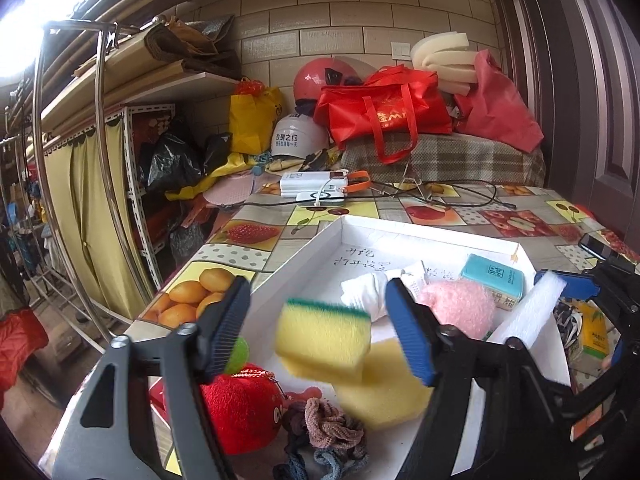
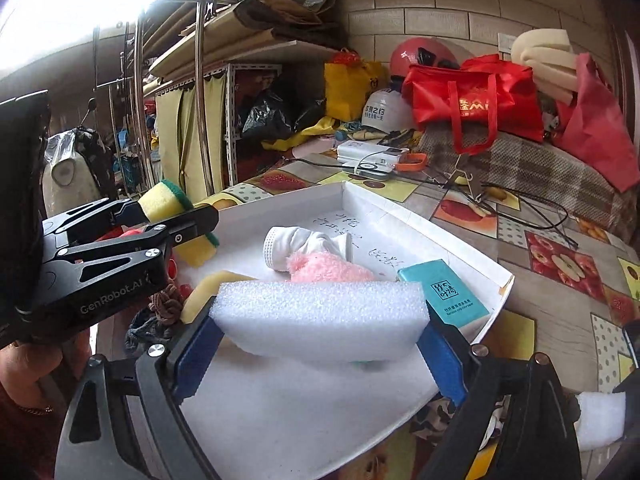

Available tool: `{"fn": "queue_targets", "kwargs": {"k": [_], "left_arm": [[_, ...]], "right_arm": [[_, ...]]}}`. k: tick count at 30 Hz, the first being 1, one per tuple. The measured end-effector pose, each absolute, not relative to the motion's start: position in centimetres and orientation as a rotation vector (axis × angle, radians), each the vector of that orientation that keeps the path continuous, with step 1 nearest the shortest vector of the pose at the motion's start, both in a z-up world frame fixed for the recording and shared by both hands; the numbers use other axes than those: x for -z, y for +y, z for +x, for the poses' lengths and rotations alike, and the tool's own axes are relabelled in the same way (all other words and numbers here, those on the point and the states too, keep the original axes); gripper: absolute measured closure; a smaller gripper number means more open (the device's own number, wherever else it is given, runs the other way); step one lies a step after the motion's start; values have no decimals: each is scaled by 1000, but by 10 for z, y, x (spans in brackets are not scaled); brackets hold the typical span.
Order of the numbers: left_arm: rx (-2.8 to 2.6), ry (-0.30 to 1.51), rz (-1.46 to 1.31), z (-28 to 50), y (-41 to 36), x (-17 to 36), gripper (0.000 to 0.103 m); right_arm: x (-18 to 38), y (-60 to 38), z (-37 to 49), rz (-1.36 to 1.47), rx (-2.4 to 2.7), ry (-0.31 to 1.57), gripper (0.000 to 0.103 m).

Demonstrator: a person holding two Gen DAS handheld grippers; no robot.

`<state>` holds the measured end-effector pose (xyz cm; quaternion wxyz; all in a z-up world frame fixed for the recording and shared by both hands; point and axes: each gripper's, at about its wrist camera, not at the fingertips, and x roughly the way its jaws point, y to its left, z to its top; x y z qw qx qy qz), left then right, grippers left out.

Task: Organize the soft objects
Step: 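Carry sponge and foam block over the white box and open both tools, then move both tools back to the table and close the left on the tissue pack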

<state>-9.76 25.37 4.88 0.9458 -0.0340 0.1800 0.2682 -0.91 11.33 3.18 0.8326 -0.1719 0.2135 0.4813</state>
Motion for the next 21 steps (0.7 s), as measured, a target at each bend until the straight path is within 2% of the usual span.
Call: {"fn": "queue_targets", "kwargs": {"k": [1, 21], "left_arm": [[-554, 351, -64, -100, 252, -50, 0], [-523, 299, -135, -114, 245, -50, 0]], "right_arm": [[-32, 115, -10, -374, -1018, 447, 0], [-38, 89, -10, -286, -968, 377, 0]]}}
